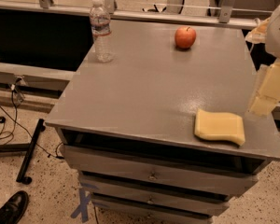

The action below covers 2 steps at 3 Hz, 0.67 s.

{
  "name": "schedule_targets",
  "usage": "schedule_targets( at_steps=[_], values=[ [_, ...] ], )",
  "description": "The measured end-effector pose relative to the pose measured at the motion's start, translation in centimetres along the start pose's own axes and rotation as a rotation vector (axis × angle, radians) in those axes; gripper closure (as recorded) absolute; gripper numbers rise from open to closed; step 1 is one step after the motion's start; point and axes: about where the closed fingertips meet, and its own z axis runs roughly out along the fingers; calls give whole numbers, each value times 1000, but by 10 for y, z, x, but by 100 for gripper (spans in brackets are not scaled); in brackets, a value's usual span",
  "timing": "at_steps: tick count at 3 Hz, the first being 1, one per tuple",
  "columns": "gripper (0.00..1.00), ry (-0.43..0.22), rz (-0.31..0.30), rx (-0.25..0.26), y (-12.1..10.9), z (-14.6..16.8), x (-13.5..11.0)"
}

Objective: Move water bottle near sponge

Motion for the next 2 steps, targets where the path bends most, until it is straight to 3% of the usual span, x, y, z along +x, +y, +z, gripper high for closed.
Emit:
schedule_targets(
  at_steps=[2],
  values=[
    [0, -26, -1, 9, -4, 3, -7]
  ],
)
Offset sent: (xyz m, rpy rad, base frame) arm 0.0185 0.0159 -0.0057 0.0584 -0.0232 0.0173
